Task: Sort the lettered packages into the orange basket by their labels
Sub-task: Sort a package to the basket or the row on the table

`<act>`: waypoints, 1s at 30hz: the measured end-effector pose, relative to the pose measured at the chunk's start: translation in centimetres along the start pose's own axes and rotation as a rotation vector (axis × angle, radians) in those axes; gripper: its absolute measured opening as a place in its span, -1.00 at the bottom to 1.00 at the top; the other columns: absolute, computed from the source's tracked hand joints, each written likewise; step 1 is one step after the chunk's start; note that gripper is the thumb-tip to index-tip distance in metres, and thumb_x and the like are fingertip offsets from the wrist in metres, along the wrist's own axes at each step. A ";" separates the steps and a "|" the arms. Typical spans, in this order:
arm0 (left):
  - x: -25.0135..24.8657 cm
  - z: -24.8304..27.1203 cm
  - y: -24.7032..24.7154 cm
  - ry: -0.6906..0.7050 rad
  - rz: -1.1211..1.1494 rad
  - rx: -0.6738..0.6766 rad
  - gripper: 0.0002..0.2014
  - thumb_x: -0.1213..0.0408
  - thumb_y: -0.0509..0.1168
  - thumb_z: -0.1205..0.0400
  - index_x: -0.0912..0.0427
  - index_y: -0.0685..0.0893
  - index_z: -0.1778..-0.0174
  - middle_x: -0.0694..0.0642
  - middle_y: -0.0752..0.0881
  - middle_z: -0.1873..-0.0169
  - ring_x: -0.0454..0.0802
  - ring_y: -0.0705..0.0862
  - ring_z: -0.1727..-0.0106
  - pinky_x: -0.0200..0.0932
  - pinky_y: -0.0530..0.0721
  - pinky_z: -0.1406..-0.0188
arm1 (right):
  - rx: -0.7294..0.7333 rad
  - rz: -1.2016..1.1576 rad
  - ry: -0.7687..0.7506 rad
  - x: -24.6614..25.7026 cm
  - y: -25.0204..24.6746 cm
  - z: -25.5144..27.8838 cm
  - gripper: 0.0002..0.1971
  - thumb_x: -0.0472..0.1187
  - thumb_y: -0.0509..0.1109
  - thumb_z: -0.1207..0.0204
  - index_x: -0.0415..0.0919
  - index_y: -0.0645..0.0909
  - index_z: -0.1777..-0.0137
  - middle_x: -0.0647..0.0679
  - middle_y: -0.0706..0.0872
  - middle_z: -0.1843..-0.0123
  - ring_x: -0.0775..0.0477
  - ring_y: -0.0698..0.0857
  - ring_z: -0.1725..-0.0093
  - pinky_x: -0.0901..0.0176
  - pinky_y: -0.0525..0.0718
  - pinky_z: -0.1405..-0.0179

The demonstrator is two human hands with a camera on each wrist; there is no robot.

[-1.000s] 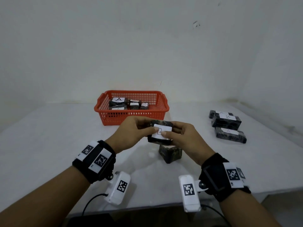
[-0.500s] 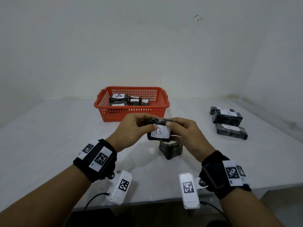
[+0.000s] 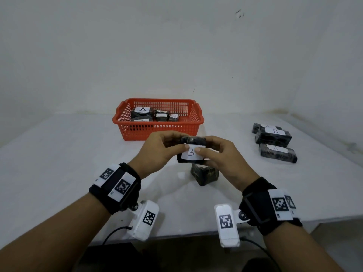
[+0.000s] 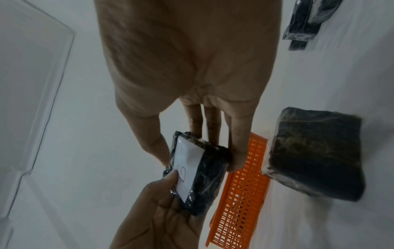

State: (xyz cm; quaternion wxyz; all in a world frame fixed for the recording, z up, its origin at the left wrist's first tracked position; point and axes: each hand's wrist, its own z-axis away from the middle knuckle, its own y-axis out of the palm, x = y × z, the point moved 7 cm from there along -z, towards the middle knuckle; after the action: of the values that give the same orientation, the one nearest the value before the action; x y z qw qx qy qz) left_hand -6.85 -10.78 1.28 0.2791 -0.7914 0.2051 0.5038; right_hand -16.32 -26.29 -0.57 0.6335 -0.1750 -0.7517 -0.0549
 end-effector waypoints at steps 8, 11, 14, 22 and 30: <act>-0.1 0.1 -0.1 0.012 0.062 0.024 -0.77 0.47 0.44 -0.67 0.27 0.80 -0.23 0.19 0.87 -0.12 0.08 0.86 -0.16 -0.10 0.82 -0.16 | -0.016 0.081 -0.062 0.9 -0.6 0.1 -0.68 -0.29 0.67 -0.50 -0.19 0.78 -0.24 -0.07 0.89 -0.15 -0.09 0.92 -0.04 -0.01 0.84 -0.23; -0.1 -0.1 -0.4 0.044 -0.008 0.001 -0.77 0.43 0.49 -0.64 0.22 0.82 -0.21 0.10 0.89 -0.09 0.03 0.85 -0.18 0.01 0.81 -0.28 | 0.028 0.055 -0.035 0.6 -0.4 0.2 -0.67 -0.25 0.62 -0.56 -0.20 0.75 -0.31 -0.09 0.86 -0.24 -0.10 0.90 -0.13 0.00 0.83 -0.25; -0.1 -0.1 -0.4 0.057 -0.032 0.009 -0.77 0.42 0.50 -0.64 0.17 0.81 -0.21 0.06 0.88 -0.11 -0.03 0.83 -0.22 0.02 0.79 -0.32 | 0.058 -0.106 0.069 0.1 -0.1 0.1 -0.70 -0.15 0.46 -0.70 -0.32 0.73 -0.32 -0.25 0.86 -0.21 -0.24 0.88 -0.18 -0.05 0.83 -0.25; 0.6 0.5 1.0 -0.113 0.202 0.089 -0.66 0.16 0.41 -0.67 0.24 0.74 -0.31 0.28 0.80 -0.21 0.19 0.83 -0.23 0.23 0.86 -0.12 | 0.005 -0.155 0.060 -0.2 -0.3 -0.5 -0.76 -0.22 0.42 -0.73 -0.41 0.76 -0.19 -0.33 0.88 -0.13 -0.30 0.86 -0.19 -0.08 0.81 -0.25; 1.5 0.0 0.7 -0.148 0.154 -0.015 -0.73 0.29 0.30 -0.79 0.42 0.80 -0.18 0.38 0.85 -0.07 0.31 0.85 -0.15 0.17 0.86 -0.15 | 0.033 -0.155 0.069 -0.1 -0.1 -0.5 -0.73 -0.21 0.50 -0.67 -0.37 0.76 -0.26 -0.26 0.89 -0.15 -0.22 0.86 -0.22 -0.04 0.78 -0.35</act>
State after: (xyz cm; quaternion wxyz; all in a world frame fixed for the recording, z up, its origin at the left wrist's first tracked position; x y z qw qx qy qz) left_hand -6.66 -11.40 -0.21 0.2481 -0.7360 0.2402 0.5823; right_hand -15.91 -26.55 -0.54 0.6556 -0.1038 -0.7416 -0.0976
